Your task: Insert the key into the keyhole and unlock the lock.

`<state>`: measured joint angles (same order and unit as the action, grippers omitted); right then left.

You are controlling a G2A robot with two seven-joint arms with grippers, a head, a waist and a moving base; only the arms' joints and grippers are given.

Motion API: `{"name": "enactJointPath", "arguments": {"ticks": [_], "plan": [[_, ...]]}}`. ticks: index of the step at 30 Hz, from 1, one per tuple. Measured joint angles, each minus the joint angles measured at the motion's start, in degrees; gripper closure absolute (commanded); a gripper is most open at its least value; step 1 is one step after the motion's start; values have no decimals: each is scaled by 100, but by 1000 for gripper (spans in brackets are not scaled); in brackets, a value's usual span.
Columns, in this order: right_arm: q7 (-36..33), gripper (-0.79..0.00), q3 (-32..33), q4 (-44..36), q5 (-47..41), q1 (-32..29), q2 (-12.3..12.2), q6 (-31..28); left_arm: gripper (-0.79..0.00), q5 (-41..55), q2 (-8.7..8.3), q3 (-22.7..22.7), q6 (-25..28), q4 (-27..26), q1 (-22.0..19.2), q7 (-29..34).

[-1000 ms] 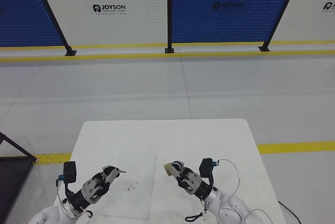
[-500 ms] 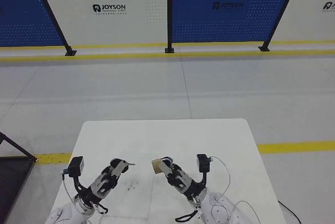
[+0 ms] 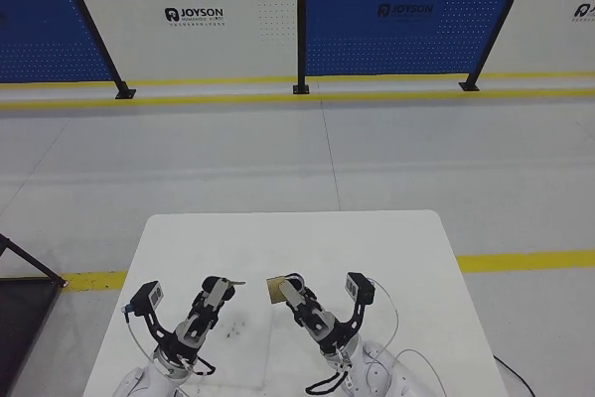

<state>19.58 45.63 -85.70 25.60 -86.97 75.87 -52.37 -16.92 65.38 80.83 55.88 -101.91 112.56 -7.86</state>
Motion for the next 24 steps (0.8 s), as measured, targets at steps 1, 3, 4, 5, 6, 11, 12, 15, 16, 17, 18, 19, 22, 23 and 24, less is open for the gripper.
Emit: {"name": "enactJointPath", "arguments": {"ticks": [1, 3, 4, 5, 6, 11, 12, 15, 16, 17, 18, 19, 22, 23, 24], "plan": [[0, 0, 0, 0, 0, 0, 0, 0, 0, 0, 0, 0, 0, 0, 0, 0], [0, 0, 0, 0, 0, 0, 0, 0, 0, 0, 0, 0, 0, 0, 0, 0], [0, 0, 0, 0, 0, 0, 0, 0, 0, 0, 0, 0, 0, 0, 0, 0], [1, 0, 1, -4, -3, -2, 1, 5, 0, 1, 0, -3, -4, -4, -1, 3], [3, 0, 11, -26, -22, -8, 3, 51, 0, 10, 2, -23, -25, -26, -3, 20], [219, 0, 15, -159, -55, -40, 68, 441, 0, 35, 49, -247, 116, -72, 19, -74], [244, 0, -9, -140, -78, -24, 86, 460, 0, 38, 61, -291, 169, -52, 10, -119], [308, 0, -79, -62, -110, 49, 143, 519, 0, 43, 95, -409, 218, -11, -39, -247], [330, 0, -95, -45, -112, 64, 159, 521, 0, 26, 105, -432, 216, -3, -54, -281], [359, 0, -109, -24, -113, 77, 176, 515, 0, -5, 117, -458, 213, 8, -72, -317], [376, 0, -115, -10, -104, 83, 187, 513, 0, -29, 125, -477, 212, 18, -86, -343], [390, 0, -119, 0, -90, 87, 197, 512, 0, -55, 134, -493, 211, 30, -100, -366], [425, 0, -102, 6, -39, 80, 218, 498, 0, -147, 162, -538, 192, 88, -152, -432], [440, 0, -85, 2, -21, 68, 222, 487, 0, -174, 172, -557, 184, 107, -169, -453], [444, 0, -74, -2, -10, 59, 225, 481, 0, -188, 179, -572, 180, 119, -179, -466]]}}
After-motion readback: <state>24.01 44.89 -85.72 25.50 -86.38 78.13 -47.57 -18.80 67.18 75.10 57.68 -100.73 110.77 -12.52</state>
